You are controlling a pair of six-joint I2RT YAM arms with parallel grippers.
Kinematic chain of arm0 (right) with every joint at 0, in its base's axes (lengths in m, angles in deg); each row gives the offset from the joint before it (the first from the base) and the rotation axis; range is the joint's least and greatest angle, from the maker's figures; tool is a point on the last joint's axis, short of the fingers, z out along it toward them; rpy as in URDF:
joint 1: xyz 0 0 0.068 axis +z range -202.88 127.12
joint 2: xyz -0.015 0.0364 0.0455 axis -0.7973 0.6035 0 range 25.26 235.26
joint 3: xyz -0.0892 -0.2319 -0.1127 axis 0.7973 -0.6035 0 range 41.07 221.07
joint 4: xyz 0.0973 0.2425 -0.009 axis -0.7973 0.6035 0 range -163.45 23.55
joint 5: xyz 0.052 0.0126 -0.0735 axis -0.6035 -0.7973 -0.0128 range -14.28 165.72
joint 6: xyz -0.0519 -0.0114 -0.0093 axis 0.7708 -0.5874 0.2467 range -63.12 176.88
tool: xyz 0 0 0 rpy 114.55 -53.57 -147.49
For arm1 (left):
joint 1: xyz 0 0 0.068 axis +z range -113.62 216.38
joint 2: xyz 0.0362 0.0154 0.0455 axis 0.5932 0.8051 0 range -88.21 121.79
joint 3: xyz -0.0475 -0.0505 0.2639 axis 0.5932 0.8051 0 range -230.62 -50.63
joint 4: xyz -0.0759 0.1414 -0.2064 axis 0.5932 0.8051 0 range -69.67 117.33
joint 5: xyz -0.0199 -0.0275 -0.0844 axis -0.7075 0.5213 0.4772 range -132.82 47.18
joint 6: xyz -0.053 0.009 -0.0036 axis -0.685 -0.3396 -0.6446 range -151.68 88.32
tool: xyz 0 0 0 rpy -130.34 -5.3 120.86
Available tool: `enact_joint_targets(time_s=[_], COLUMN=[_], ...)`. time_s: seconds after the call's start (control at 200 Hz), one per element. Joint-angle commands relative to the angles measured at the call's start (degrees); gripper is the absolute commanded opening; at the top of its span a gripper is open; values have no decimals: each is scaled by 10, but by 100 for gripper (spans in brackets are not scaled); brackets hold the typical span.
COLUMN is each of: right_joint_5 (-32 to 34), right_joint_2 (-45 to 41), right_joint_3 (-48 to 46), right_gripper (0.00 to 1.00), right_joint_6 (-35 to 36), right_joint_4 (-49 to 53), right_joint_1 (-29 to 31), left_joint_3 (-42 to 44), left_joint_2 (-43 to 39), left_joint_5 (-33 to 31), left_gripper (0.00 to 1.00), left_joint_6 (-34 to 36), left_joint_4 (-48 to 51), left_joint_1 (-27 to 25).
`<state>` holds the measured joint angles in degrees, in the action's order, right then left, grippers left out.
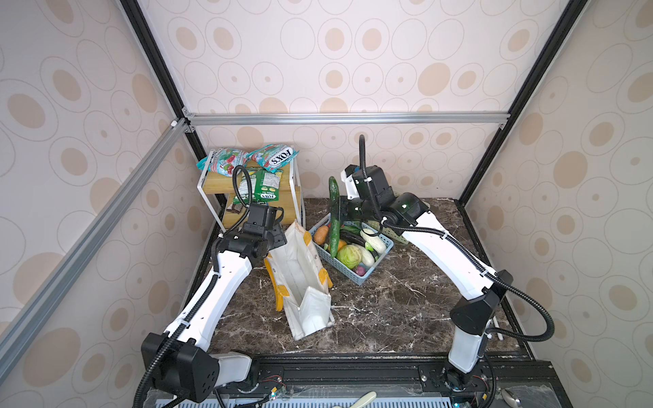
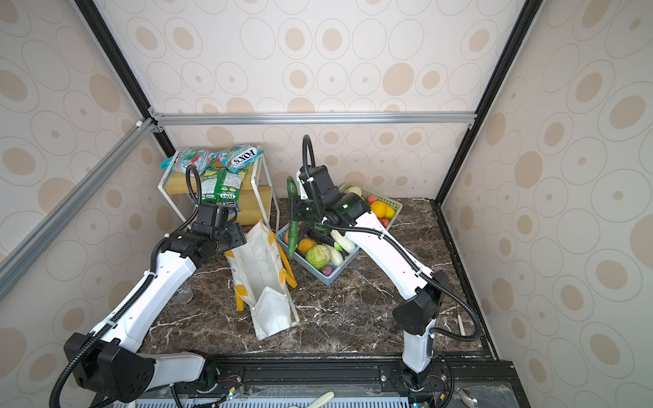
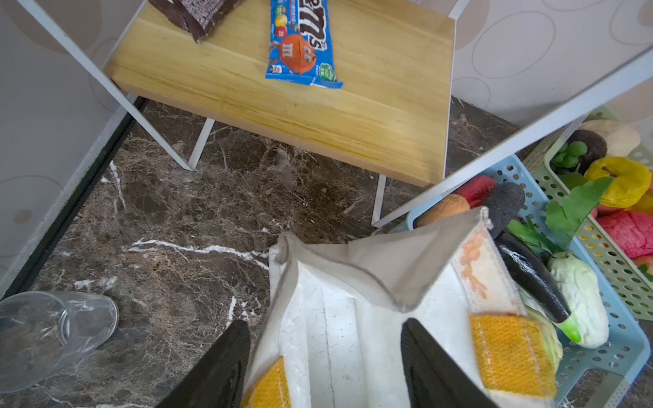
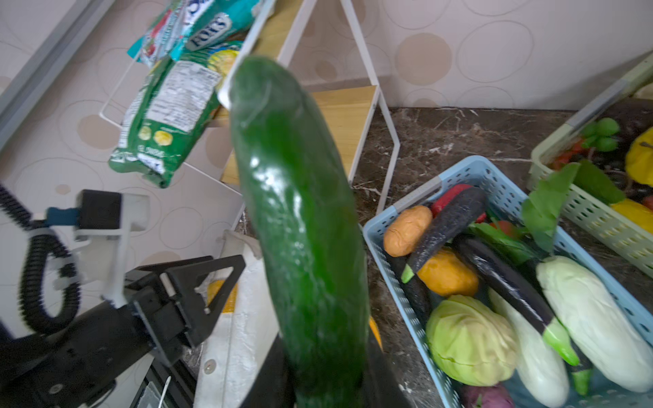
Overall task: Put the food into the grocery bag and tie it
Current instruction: 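Carry the cucumber over the tote bag opening held by the left gripper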
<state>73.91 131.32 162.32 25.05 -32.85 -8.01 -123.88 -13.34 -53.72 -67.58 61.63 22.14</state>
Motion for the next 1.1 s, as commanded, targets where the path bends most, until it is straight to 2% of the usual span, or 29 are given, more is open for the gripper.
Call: enact_joint_targets(time_s=[0.0, 0.285, 0.53, 0.79, 1.095], right_joint_5=[34, 89, 62, 34, 30], right_joint_2=[6, 75, 82, 59, 62], right_joint_3=[-6, 22, -33, -111, -128], right_gripper=[22, 23, 23, 23, 22], right_joint_6=[-32, 4, 37, 25, 4], right_joint_4=[-61, -89, -134, -153, -97], right_joint_1=[34, 110, 124, 124, 124], left_joint_3=[-30, -33, -27, -12, -14], left_joint_2=[1, -12, -30, -43, -42], left_joint_5=[-4, -24, -4, 7, 9], left_gripper=[69, 70, 70, 71, 70], left_joint_6=[-6, -12, -5, -6, -4], left_joint_4=[9, 31, 36, 45, 29], left_joint_1=[5, 7, 20, 29, 30])
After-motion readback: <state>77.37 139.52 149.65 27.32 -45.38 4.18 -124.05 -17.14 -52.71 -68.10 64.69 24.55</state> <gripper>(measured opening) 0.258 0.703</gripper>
